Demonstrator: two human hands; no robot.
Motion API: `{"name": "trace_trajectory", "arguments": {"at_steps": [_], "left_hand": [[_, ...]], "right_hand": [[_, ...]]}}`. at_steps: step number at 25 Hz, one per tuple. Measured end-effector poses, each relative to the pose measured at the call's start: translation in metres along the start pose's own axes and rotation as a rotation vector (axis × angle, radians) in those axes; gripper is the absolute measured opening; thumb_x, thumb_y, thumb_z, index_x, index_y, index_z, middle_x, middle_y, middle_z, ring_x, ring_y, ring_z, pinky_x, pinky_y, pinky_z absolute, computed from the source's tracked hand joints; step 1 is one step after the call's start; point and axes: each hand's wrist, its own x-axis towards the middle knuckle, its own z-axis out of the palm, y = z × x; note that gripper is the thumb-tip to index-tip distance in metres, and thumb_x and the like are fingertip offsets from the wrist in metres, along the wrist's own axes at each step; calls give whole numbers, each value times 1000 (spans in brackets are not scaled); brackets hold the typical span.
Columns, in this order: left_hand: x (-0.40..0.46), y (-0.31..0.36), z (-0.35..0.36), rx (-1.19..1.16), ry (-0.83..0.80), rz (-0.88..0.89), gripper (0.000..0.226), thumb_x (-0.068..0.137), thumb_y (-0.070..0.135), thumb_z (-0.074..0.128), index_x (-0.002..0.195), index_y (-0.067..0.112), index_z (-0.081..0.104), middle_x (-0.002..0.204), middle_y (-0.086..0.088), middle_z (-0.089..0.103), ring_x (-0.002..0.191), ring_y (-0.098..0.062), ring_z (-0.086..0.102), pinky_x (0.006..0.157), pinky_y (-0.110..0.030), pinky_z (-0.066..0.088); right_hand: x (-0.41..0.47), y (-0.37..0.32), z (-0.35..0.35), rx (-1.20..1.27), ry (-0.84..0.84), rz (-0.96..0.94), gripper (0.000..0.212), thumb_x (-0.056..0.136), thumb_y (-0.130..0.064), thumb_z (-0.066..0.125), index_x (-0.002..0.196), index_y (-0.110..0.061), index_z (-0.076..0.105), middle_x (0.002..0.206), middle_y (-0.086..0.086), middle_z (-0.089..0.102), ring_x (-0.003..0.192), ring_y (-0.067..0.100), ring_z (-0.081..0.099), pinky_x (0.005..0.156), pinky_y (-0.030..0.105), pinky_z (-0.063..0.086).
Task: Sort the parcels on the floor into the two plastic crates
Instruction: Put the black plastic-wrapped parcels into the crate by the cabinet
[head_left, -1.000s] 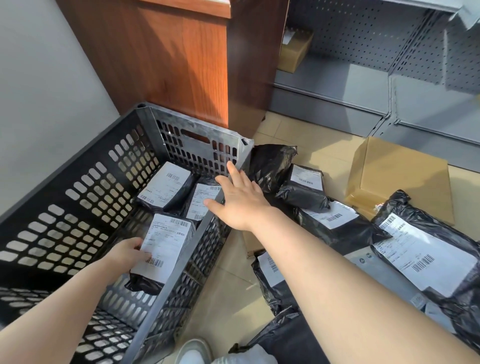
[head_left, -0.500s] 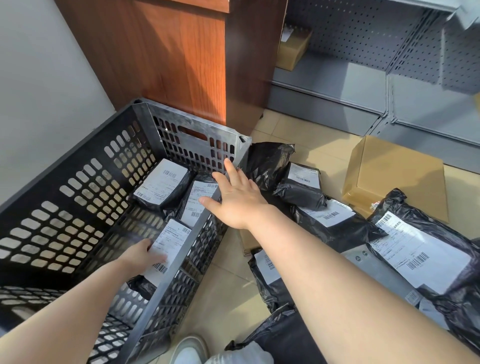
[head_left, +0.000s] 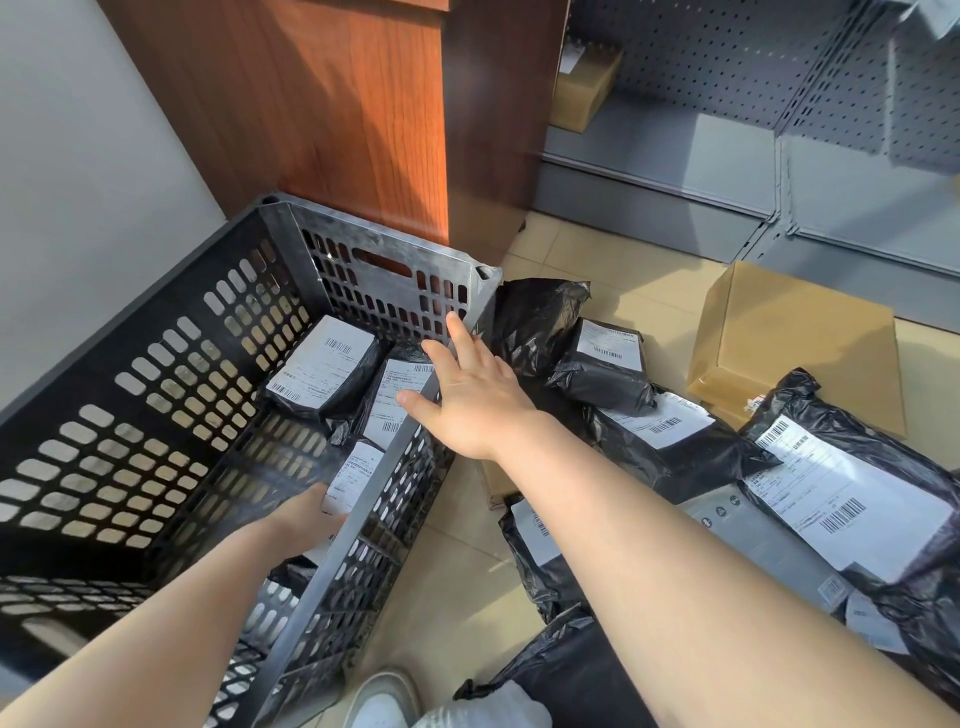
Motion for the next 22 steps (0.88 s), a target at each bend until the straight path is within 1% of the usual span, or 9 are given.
{"name": "trace_trajectory", "arguments": {"at_steps": [4,5,6,8,10,14,17,20,22], "left_hand": [[40,-23,6,-181,-18,-51,52,98,31,48,141,7,35,128,-31,56,103,-39,58,92,-43,46],[69,-44,11,-189,-26,-41,62,91,43,52,142,12,36,132,-31,54,103,-37,59,91,-38,47],[80,-52,15,-191,-27,4,78,78,55,56,144,19,34,135,-27,54,108,-35,61,97,-42,49],[73,-47,11,-195,-31,25,96,70,54,62,151,22,21,139,-22,52,119,-38,57,101,-49,48],[9,-5,-4,-114,-5,31,87,89,35,61,155,16,8,141,-25,48,126,-42,51,104,-50,43],[-39,32,-23,-219,78,81,70,101,44,45,157,16,14,161,-10,26,145,-31,29,117,-42,23],[-55,55,-38,-332,147,153,63,102,52,34,154,18,27,156,-7,35,141,-29,36,114,-41,26],[-83,91,-51,-423,221,258,54,103,49,31,149,21,37,147,0,46,124,-19,50,96,-31,38],[-101,118,-52,-383,281,391,49,105,42,32,148,19,38,145,0,46,126,-17,48,97,-26,34]], "right_hand": [[-5,4,-4,26,23,-36,76,97,-66,33,159,-28,10,165,-4,-20,152,23,-12,123,46,3],[-7,6,-6,49,32,-51,75,97,-64,35,159,-28,10,165,-5,-17,153,21,-12,123,45,3],[-10,10,-7,73,40,-67,75,98,-63,37,159,-28,11,166,-7,-15,153,19,-12,123,44,4],[-19,16,-9,111,52,-87,75,98,-61,39,159,-27,9,166,-9,-12,153,15,-11,122,41,3],[-28,20,-10,137,60,-81,75,98,-60,40,159,-28,8,166,-9,-10,153,15,-10,123,41,4],[-46,21,-19,207,67,-23,75,98,-59,42,159,-31,8,167,-5,-3,153,16,-9,123,44,5],[-63,25,-34,223,87,9,75,98,-58,44,159,-31,8,167,-5,-1,153,17,-8,124,46,7],[-83,36,-51,216,127,41,74,97,-58,44,158,-31,11,167,-4,3,153,18,-5,124,45,8],[-99,52,-61,181,143,70,74,98,-58,43,158,-30,12,167,-1,6,153,20,-2,123,44,9]]}}
